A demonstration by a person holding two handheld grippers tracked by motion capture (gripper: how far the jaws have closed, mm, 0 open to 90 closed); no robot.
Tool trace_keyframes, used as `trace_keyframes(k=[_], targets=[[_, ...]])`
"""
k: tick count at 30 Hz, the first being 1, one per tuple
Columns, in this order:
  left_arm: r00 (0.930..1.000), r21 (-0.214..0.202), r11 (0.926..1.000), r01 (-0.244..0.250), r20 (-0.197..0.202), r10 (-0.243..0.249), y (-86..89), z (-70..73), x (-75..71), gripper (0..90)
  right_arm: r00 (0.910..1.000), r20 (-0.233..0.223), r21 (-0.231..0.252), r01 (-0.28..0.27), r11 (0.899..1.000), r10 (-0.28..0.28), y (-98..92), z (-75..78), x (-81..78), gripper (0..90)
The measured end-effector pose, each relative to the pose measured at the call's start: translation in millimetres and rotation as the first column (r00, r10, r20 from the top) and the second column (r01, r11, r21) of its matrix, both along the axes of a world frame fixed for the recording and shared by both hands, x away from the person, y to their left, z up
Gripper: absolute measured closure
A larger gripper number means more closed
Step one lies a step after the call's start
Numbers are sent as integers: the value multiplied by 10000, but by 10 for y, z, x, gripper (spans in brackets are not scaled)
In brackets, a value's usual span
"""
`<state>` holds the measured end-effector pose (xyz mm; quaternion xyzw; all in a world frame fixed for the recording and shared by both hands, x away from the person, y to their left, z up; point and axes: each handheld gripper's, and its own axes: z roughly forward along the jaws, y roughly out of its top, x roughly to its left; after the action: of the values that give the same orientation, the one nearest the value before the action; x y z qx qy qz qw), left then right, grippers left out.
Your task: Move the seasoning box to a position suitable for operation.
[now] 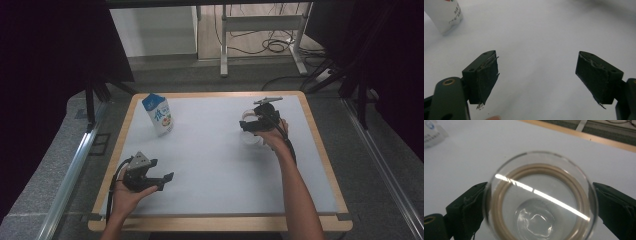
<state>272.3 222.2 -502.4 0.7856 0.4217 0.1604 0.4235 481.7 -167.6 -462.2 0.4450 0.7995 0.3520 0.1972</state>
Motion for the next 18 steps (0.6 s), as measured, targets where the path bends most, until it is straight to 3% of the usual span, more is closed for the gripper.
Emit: trace_keyframes(k=[4,7,18], targets=[[10000,21,10000,3,-1,-3,-4,-6,-3,186,9997,-230,126,-52,9999,55,3,-69,46,46],[10000,74,10000,34,3,-34,-13,-6,-11,186,9988,-444,-292,-233,9993,220,51,-170,70,86],[10000,82,10000,-33,32,33,-2,-8,-17,186,9988,-363,-607,-358,9975,336,58,-177,66,112]])
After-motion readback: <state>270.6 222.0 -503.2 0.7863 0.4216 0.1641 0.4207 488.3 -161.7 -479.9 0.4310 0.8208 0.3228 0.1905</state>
